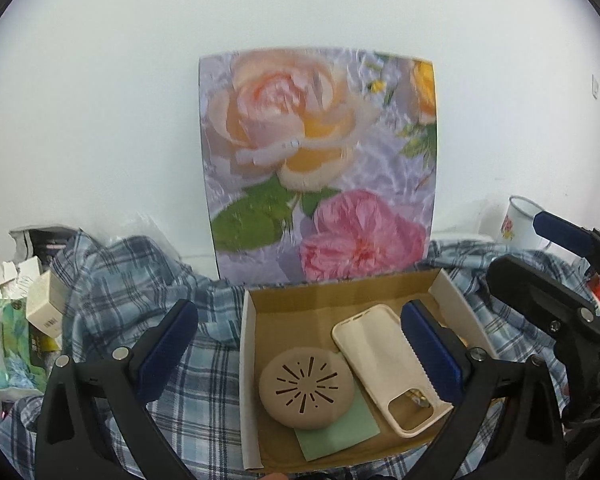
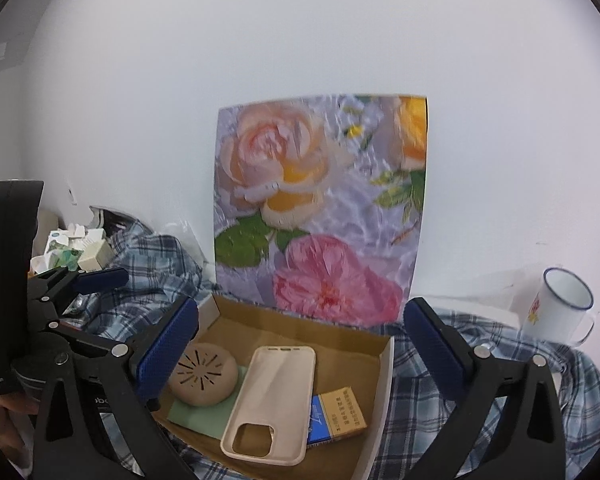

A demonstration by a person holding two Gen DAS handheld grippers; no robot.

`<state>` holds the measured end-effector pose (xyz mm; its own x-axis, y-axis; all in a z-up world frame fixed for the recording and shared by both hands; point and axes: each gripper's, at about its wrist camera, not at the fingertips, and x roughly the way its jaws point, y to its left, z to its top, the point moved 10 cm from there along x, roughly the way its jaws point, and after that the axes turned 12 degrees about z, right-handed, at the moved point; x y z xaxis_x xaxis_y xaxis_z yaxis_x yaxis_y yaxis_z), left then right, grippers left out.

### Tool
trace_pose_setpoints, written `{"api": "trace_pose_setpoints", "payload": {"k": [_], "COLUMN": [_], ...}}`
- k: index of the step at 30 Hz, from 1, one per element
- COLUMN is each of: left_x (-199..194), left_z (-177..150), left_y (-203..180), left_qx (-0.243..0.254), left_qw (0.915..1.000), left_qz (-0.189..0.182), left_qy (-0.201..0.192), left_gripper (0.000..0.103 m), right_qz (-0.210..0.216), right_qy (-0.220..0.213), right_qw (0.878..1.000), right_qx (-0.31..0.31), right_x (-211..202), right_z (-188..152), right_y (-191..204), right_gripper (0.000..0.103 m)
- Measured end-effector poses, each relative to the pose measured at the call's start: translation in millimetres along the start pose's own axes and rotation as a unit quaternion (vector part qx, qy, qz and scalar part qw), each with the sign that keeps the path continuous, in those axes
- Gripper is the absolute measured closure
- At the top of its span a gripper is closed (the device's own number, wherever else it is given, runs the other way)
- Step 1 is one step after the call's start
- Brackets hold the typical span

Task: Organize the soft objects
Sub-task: 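Raise both tools away from the box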

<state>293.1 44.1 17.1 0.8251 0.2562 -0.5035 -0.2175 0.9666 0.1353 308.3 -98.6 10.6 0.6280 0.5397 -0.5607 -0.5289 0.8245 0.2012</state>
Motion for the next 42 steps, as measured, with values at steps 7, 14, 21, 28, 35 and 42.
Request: {"api": "trace_pose_setpoints", "payload": {"k": [7, 14, 21, 28, 35, 42], "left_x": [-32, -71, -114, -153, -188, -220], "left_z": [20, 41, 59, 69, 69, 60], "left_y": [6, 15, 22, 25, 22, 14], "left_qx": [-0.011, -0.027, -0.045, -0.047, -0.043, -0.023], "left_qw": [0.9996, 0.9980, 0.9947, 0.9916, 0.9884, 0.9868], "left_qz": [-0.009, -0.015, -0.037, -0.045, -0.059, -0.068], "left_qy": [-0.024, -0.056, -0.085, -0.111, -0.133, -0.145], "left_gripper": [0.000, 0.000, 0.000, 0.000, 0.000, 0.000], "right_qz": [0.002, 0.005, 0.011, 0.017, 0.025, 0.013], "right_qy": [-0.022, -0.031, -0.060, -0.074, -0.091, -0.093], "right_qw": [1.000, 0.999, 0.998, 0.996, 0.994, 0.992], "right_qx": [-0.015, -0.020, -0.033, -0.049, -0.060, -0.087], "right_x": [-26, -54, -88, -115, -143, -177], "right_z": [23, 44, 67, 84, 96, 95], "right_y": [14, 27, 41, 57, 69, 88], "right_gripper": [0.000, 0.000, 0.000, 0.000, 0.000, 0.000]}}
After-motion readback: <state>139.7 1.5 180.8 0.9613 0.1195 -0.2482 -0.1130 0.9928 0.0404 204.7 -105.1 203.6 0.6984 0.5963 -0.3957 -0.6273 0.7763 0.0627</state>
